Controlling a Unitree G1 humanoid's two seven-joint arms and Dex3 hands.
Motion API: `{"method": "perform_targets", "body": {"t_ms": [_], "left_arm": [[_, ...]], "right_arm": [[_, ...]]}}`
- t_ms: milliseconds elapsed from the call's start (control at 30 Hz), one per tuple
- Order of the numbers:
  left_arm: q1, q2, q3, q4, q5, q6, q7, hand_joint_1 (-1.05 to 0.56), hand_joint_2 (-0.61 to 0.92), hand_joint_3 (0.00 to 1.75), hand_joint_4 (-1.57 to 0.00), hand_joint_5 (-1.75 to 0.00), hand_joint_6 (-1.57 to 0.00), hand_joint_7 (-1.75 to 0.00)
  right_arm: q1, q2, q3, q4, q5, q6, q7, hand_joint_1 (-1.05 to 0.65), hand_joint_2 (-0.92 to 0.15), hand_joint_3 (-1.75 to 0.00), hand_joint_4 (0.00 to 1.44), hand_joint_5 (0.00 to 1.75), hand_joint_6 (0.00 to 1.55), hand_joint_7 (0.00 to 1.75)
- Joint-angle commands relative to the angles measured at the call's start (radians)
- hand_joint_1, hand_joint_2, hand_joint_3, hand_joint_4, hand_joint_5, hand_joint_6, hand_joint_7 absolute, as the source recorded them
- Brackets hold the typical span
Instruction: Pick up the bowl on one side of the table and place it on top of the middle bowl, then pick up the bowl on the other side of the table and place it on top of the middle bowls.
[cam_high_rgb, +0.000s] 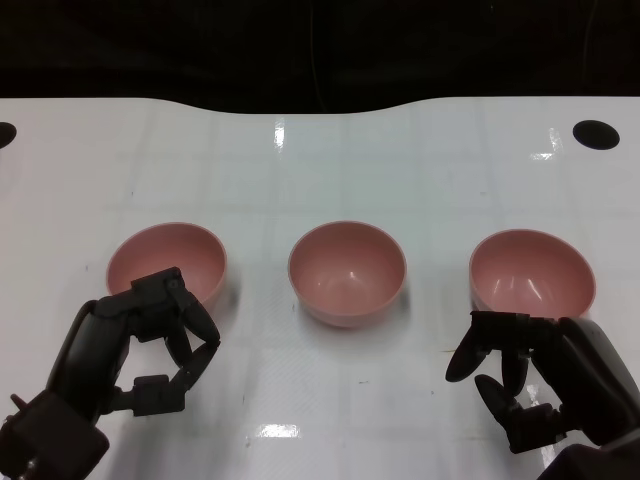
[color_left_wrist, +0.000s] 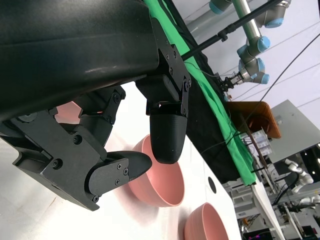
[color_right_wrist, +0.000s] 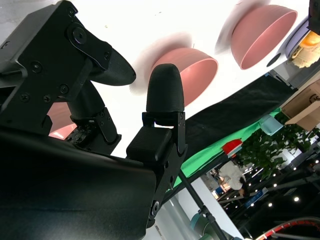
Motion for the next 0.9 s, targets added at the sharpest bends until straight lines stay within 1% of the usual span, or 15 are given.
{"method": "perform_targets", "body": {"t_ms": [33,200,367,467,633,767,833,900], "left_arm": [[0.010,0.013,0.006,-0.017,-0.003,-0.012,-0.001,-0.14,0.47,0.94,-0.79,-1.75,-0.75,-1.38],[0.014,0.014,0.003,-0.021,-0.005,-0.026,-0.008,-0.15,0.45,1.00,-0.81,-1.75,-0.72,-1.49],[0.018,0.012,0.001,-0.023,0.004,-0.031,-0.002,-0.16,0.42,1.03,-0.82,-1.75,-0.72,-1.53],[0.022,0.010,-0.001,-0.029,-0.001,-0.026,-0.005,-0.19,0.42,1.02,-0.83,-1.75,-0.71,-1.57],[0.024,0.009,-0.003,-0.031,0.006,-0.028,0.002,-0.18,0.43,1.03,-0.84,-1.75,-0.71,-1.58],[0.032,0.004,-0.007,-0.048,0.001,-0.011,0.001,-0.21,0.43,1.04,-0.85,-1.75,-0.71,-1.59],[0.035,0.003,-0.008,-0.051,0.004,-0.010,0.003,-0.21,0.42,1.04,-0.85,-1.75,-0.71,-1.60],[0.036,0.003,-0.009,-0.053,0.011,-0.009,0.009,-0.22,0.42,1.04,-0.85,-1.75,-0.71,-1.59]], "right_arm": [[0.007,-0.011,-0.014,-0.003,0.013,-0.003,0.008,-0.04,-0.19,-1.53,0.90,1.67,0.92,1.16],[0.008,-0.012,-0.014,-0.003,0.009,-0.009,0.007,-0.05,-0.18,-1.56,0.90,1.69,0.91,1.21],[0.007,-0.014,-0.012,0.000,-0.001,-0.011,0.003,-0.06,-0.17,-1.58,0.89,1.74,0.89,1.27],[0.010,-0.013,-0.012,-0.002,-0.003,-0.008,0.002,-0.06,-0.17,-1.57,0.89,1.75,0.89,1.28],[0.015,-0.010,-0.014,-0.009,-0.006,-0.002,0.003,-0.07,-0.16,-1.57,0.90,1.75,0.89,1.29],[0.019,-0.008,-0.019,-0.011,-0.004,-0.008,-0.006,-0.06,-0.16,-1.57,0.91,1.75,0.88,1.29],[0.022,-0.005,-0.023,-0.015,-0.003,-0.005,-0.011,-0.06,-0.16,-1.57,0.89,1.75,0.87,1.29],[0.021,-0.004,-0.029,-0.013,-0.001,-0.012,-0.022,-0.06,-0.18,-1.54,0.86,1.75,0.84,1.26]]}}
